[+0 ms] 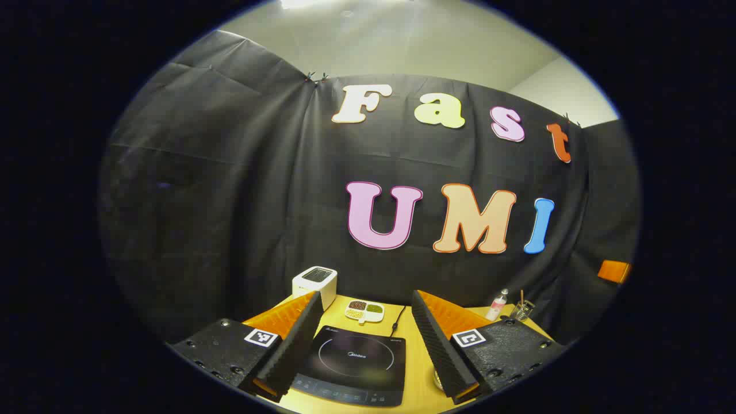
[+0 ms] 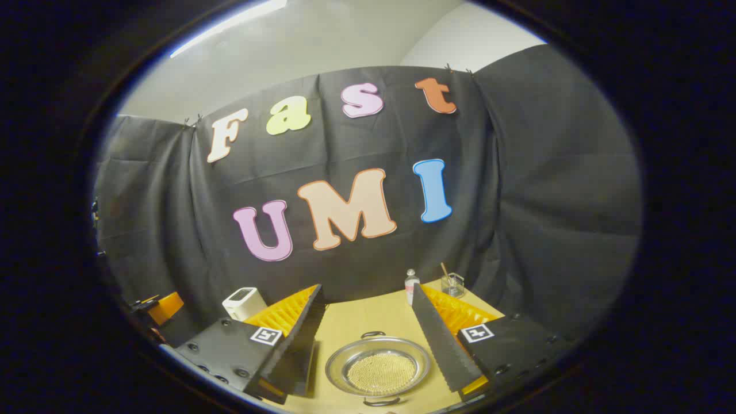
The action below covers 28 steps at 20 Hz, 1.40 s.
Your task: First push the handle of the pot to place it horizontally, then grasp the pot with both hands and set it on the induction cooktop.
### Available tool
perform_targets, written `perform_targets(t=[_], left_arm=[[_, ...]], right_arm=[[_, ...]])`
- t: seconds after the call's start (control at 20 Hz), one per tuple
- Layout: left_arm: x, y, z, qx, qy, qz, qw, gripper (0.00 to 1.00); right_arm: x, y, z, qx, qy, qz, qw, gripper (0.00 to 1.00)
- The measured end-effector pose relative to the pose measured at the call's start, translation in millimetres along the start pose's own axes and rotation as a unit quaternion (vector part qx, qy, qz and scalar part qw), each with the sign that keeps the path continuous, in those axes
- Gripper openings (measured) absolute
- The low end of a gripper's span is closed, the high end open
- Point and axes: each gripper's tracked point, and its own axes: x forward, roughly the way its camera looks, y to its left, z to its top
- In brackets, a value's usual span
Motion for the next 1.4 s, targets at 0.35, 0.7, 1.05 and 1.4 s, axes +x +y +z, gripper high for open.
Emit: perform_targets(t=[0.35, 0.7, 1.05, 1.4], left_arm=[[15.9, 0.9, 1.2, 0.04, 0.008, -0.005, 0.999, 0.91], [20.9, -22.3, -4.8, 0.027, 0.013, -0.046, 0.998, 0.91], [17.2, -14.1, -9.4, 0.039, 0.014, -0.052, 0.998, 0.95], [4.9, 6.9, -15.5, 0.048, 0.017, -0.035, 0.998, 0.9]], right_arm=[[13.4, 10.2, 2.3, -0.009, 0.0, 0.008, 1.0, 0.92], [3.1, 6.5, 2.0, -0.016, -0.001, -0.006, 1.0, 0.92], [-3.4, 9.0, -11.2, -0.023, 0.013, -0.01, 1.0, 0.92], [-4.0, 29.6, -21.8, -0.031, 0.025, 0.016, 0.999, 0.86]])
